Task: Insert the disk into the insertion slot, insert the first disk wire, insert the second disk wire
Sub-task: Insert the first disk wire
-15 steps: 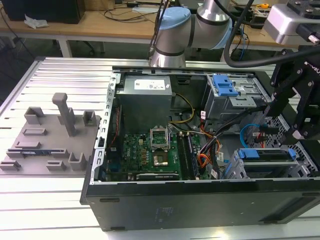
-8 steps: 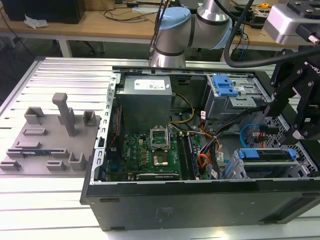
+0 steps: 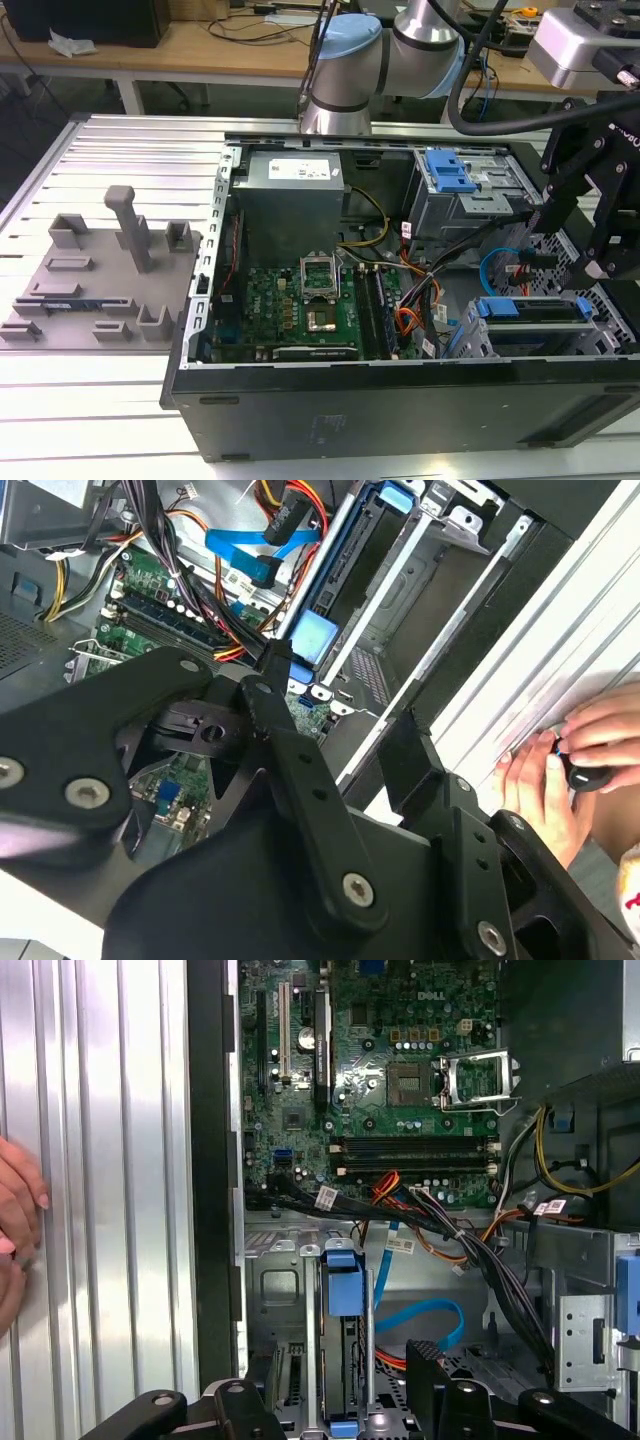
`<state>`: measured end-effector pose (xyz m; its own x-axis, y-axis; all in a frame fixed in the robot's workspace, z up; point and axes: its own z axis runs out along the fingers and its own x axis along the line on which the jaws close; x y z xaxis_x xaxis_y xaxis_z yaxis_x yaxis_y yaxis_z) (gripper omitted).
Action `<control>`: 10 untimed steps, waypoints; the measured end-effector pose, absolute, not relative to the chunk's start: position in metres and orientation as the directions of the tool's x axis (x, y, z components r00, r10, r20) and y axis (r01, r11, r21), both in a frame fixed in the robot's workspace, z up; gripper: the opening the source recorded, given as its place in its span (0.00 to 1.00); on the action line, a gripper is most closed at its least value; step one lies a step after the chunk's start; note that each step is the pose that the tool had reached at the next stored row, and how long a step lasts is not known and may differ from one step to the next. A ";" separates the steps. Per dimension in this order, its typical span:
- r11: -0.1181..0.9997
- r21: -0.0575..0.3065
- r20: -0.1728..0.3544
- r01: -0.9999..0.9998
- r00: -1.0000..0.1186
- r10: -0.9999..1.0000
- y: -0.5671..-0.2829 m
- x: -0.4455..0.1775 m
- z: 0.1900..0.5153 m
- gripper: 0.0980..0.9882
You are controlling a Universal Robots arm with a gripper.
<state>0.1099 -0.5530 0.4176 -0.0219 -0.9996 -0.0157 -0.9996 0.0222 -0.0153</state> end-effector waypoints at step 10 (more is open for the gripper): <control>0.021 -0.017 0.049 -1.000 -0.022 -0.999 -0.507 0.110 0.418 0.59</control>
